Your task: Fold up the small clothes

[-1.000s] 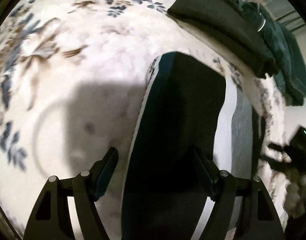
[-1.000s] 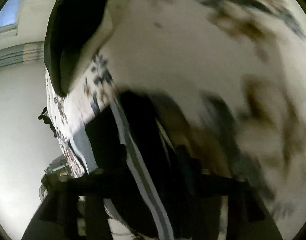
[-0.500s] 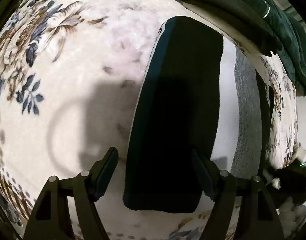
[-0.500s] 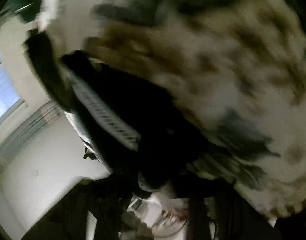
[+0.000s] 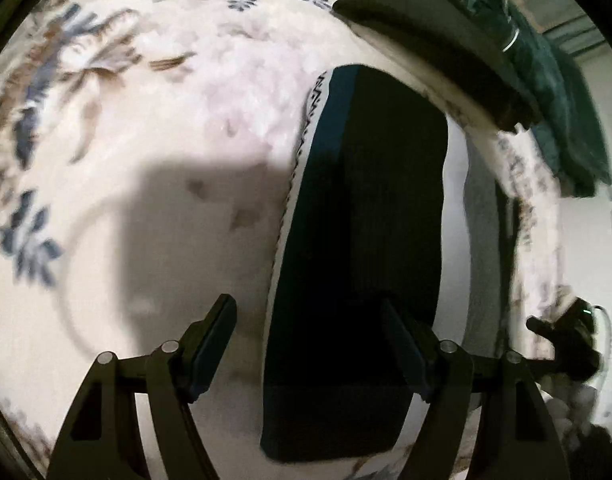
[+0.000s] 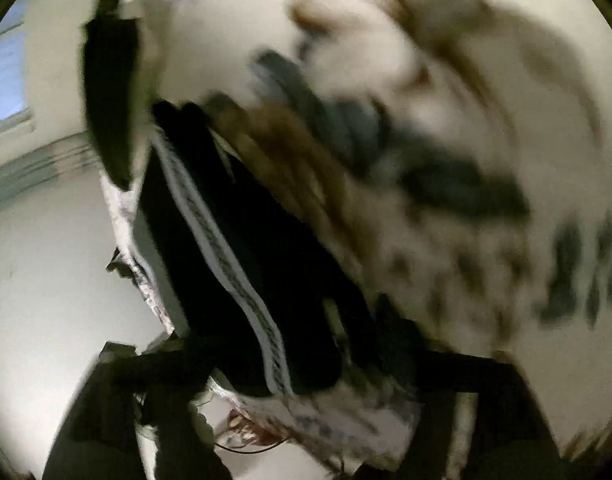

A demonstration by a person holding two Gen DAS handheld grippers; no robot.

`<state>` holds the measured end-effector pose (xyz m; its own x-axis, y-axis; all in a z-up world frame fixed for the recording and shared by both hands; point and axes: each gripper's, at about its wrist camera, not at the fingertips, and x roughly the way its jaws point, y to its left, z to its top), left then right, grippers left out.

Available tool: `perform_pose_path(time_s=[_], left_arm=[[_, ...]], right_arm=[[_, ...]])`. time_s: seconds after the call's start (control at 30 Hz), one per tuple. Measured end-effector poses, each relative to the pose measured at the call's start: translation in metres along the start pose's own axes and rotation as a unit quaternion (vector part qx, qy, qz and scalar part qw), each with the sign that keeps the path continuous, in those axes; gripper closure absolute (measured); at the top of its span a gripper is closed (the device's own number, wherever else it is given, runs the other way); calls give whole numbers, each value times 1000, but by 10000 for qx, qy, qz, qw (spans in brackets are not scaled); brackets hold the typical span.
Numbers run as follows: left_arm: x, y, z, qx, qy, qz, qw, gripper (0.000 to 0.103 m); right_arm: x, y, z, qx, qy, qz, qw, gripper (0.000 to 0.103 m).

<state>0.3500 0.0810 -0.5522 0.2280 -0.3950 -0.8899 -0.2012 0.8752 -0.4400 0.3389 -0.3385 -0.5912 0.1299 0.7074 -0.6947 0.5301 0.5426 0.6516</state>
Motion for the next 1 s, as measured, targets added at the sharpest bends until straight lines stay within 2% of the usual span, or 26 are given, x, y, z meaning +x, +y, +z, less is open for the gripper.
perform_pose_path(time_s=[0.1,0.2,0.23,0.3,0.37,0.43,0.5,0.53,0.57,0.6,0.63,0.73,0.87,1.0], left_arm=[[18,18,14,-244,221,-804,9962,30],[28,27,25,-456,266,-1486,9875,30],[30,27,30,-481,263,-1689,9841,30],[36,21,37,-406,275,-1900,9806,30],[42,14,41,-320,293,-1931,9802,30],[42,17,44,-332,298,-1986,9791,30],[38,15,42,-320,241,-2003,9789,30],[37,11,43,-282,194,-2003,9791,36],[35,6,43,-236,150,-1970,9800,48],[33,3,43,-192,153,-1924,9810,70],[31,1,46,-176,135,-1903,9815,74],[19,-10,52,-145,104,-1679,9856,84],[-5,-29,68,-47,-19,-1515,9884,85],[-30,-58,101,214,-177,-1538,9877,86]], right_arm=[[39,10,31,-356,524,455,9970,22],[78,22,59,-611,1068,718,9898,11],[85,29,62,-704,1188,820,9870,6],[93,47,61,-1016,1412,1084,9788,6],[104,64,55,-1125,1629,1493,9688,8],[116,79,48,-1300,1725,1438,9657,8],[137,90,46,-1394,1723,1202,9677,20],[139,89,44,-1392,1670,1136,9695,39],[140,86,42,-1369,1589,1133,9712,52],[138,83,38,-1338,1523,1170,9722,54],[138,86,36,-1331,1440,1192,9733,58],[133,98,25,-1362,1231,1093,9769,62],[114,111,7,-1372,1064,1069,9790,65],[87,137,11,-1412,825,1103,9803,65]])
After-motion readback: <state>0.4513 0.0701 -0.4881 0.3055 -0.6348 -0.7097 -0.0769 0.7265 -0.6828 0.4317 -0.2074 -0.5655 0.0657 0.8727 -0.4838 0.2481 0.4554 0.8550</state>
